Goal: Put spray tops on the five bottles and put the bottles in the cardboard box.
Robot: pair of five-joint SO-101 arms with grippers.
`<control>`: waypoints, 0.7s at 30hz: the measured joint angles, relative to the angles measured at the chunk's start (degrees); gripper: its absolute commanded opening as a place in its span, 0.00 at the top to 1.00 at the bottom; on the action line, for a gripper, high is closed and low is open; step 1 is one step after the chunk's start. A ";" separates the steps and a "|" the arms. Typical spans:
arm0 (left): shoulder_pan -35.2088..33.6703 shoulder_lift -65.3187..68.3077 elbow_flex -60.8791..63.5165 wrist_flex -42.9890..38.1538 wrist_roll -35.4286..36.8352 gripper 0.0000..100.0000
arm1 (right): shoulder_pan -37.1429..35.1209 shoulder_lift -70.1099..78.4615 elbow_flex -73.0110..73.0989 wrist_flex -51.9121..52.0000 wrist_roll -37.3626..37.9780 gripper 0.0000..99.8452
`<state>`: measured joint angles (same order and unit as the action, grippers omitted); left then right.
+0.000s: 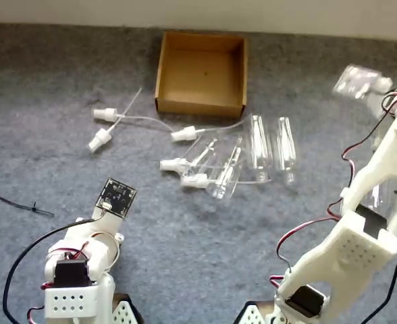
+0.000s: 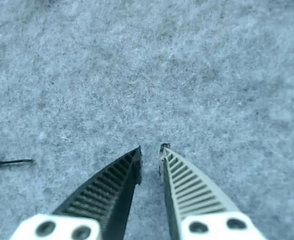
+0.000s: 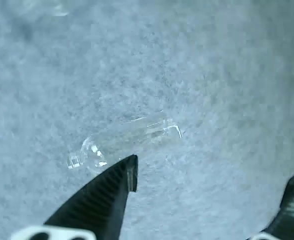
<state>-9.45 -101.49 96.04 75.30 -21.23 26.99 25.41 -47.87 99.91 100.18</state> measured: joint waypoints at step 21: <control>0.00 0.00 0.00 0.00 0.00 0.92 | 6.51 11.25 -1.85 -4.40 43.96 0.59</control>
<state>-9.45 -101.49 96.04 75.30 -21.23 33.49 36.66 -49.71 95.52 144.13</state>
